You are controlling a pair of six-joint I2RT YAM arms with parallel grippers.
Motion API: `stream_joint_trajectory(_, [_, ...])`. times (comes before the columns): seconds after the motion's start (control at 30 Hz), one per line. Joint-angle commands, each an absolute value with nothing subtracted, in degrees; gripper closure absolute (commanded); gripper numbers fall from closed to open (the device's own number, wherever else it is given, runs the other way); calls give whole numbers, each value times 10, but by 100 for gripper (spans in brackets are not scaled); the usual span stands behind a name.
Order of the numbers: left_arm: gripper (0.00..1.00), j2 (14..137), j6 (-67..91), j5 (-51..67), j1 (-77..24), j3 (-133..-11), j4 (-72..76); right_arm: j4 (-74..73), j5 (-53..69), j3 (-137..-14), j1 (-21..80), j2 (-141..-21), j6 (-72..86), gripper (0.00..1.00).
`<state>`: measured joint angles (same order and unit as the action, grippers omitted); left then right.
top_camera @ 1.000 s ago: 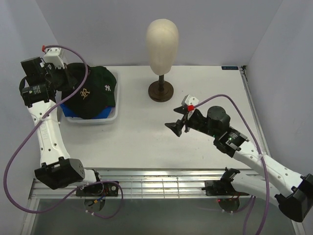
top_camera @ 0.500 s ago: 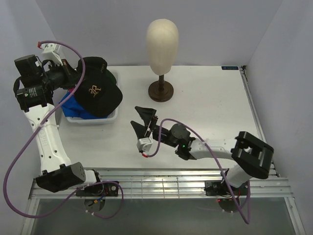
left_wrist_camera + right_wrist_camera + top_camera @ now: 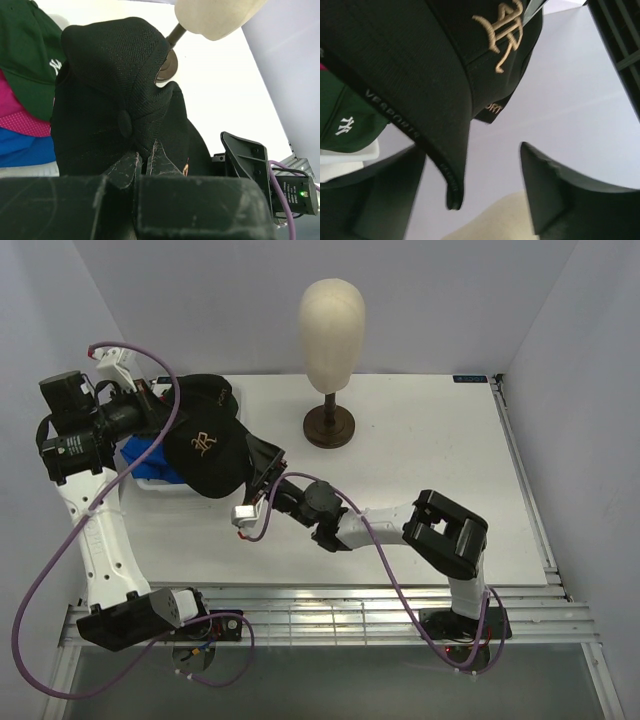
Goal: Stack the hats
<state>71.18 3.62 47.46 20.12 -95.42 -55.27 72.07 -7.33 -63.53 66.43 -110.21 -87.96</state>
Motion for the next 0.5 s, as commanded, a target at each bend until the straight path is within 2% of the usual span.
stream_joint_trajectory(0.0, [100,693,38,489,200,-939,-540,831,-72,-652,679,-1087,-885,26])
stream_joint_trajectory(0.03, [100,693,40,487,200,-935,-538,825,-66,-637,687,-1083,-886,34])
stream_joint_trajectory(0.07, [100,695,40,485,200,-932,-537,820,-51,-628,692,-1072,-888,49])
stream_joint_trajectory(0.13, [100,698,40,477,201,-931,-537,801,-39,-598,705,-1057,-888,68])
stream_joint_trajectory(0.17, [100,699,40,476,200,-929,-537,791,-40,-591,709,-1040,-876,86])
stream_joint_trajectory(0.2, [100,700,39,474,201,-926,-537,781,-46,-585,714,-1031,-864,92])
stream_joint_trajectory(0.3, [99,697,30,468,200,-918,-538,730,-92,-564,728,-983,-808,92])
stream_joint_trajectory(0.33, [87,697,26,465,200,-917,-544,704,-110,-562,731,-968,-790,92])
stream_joint_trajectory(0.37, [70,697,13,455,200,-916,-548,627,-148,-558,732,-931,-741,92])
stream_joint_trajectory(0.4, [39,696,6,449,200,-916,-553,575,-167,-560,732,-909,-707,92])
stream_joint_trajectory(0.43, [28,696,4,443,201,-918,-562,512,-182,-565,731,-888,-669,92])
stream_joint_trajectory(0.47, [20,694,-4,432,201,-920,-567,360,-197,-586,730,-846,-587,92])
